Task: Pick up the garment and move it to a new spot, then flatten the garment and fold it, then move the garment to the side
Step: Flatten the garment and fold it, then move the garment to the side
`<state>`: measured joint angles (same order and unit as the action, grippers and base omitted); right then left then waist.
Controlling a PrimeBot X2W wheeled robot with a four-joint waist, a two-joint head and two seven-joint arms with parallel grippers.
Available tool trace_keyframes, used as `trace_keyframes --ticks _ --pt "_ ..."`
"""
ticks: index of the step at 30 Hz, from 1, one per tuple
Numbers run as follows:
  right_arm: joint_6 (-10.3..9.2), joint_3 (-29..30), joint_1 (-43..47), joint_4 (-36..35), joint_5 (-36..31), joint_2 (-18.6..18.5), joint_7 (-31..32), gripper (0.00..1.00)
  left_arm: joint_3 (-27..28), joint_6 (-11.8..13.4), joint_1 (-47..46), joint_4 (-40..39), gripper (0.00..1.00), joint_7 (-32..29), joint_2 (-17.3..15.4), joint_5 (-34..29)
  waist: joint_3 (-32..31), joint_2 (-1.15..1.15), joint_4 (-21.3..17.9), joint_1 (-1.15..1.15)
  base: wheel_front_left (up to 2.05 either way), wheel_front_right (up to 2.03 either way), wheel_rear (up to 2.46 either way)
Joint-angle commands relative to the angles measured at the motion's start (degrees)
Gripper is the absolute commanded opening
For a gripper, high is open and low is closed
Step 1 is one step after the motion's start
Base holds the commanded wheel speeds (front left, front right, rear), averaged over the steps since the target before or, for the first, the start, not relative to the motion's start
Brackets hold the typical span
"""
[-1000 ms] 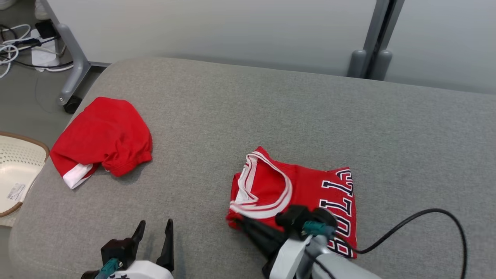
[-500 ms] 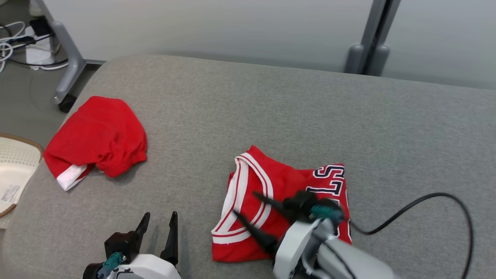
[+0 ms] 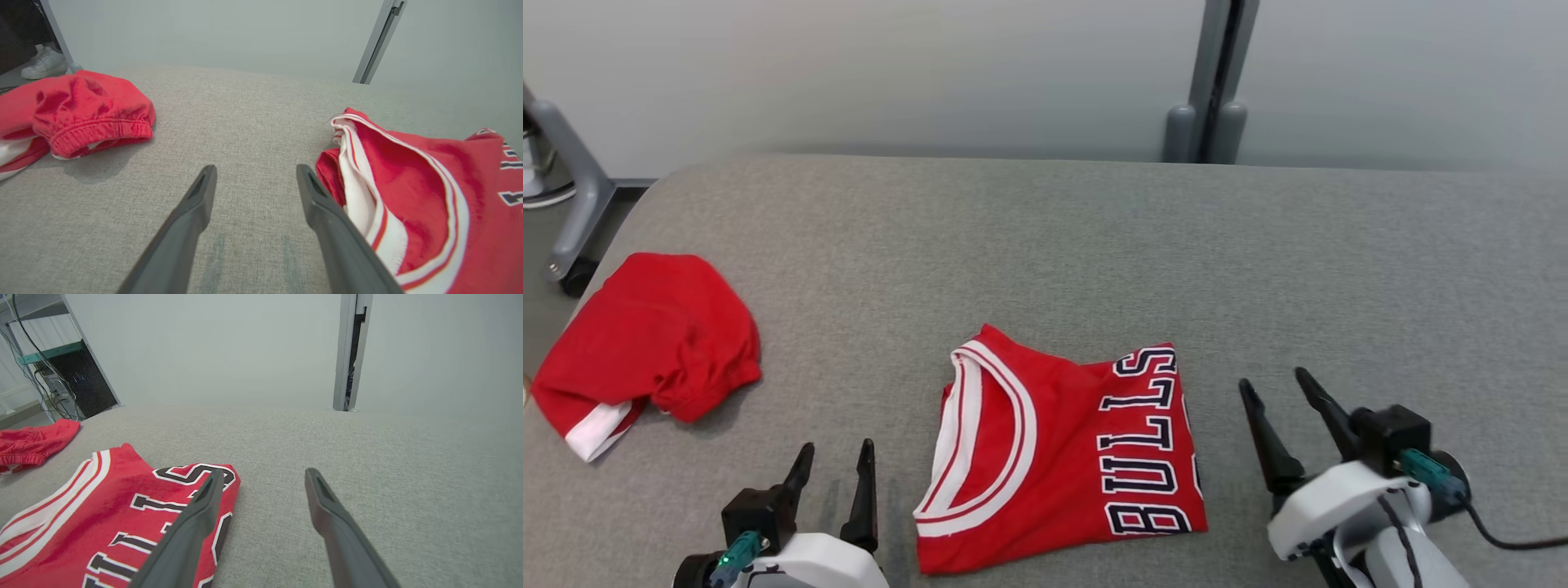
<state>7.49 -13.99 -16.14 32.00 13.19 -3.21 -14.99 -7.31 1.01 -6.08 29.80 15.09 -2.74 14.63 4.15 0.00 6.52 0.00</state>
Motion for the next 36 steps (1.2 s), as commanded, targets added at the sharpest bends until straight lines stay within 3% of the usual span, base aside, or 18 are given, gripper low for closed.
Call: trace_keyframes --ticks 1,10,17,26,32,36 --pt "0.0 2.2 1.7 -0.89 -1.28 0.06 -0.25 1.0 0.63 0.25 0.83 -0.46 1.0 0.09 -0.28 -0.55 -0.8 0.0 -1.38 0.0 0.0 0.0 0.0" --pt "0.0 8.16 7.62 -3.13 -0.43 0.14 -0.26 1.0 3.72 0.03 4.02 -1.88 1.0 0.08 -0.28 -2.1 -3.36 0.0 -5.52 0.0 0.0 0.0 0.0" --pt "0.0 7.71 10.53 -3.47 0.02 0.14 -0.25 1.0 6.13 0.01 6.84 -2.99 1.0 0.08 -0.28 -2.48 -4.28 0.0 -8.39 0.0 0.0 0.0 0.0" --pt "0.0 6.54 10.76 -2.84 0.93 0.14 -0.26 1.0 6.32 -0.2 6.99 -3.54 1.0 0.08 -0.28 -3.18 -3.94 0.0 -8.43 0.0 0.0 0.0 0.0" --pt "0.0 0.48 8.37 -1.47 4.94 0.11 -0.27 1.0 5.12 -0.37 5.97 -3.72 1.0 0.08 -0.29 -2.73 -2.65 0.0 -6.59 0.0 0.0 0.0 0.0" --pt "0.0 -6.87 4.38 1.42 10.3 0.11 -0.26 1.0 3.97 -0.57 5.11 -3.53 1.0 0.09 -0.29 -2.38 -0.8 0.0 -4.68 0.0 0.0 0.0 0.0"
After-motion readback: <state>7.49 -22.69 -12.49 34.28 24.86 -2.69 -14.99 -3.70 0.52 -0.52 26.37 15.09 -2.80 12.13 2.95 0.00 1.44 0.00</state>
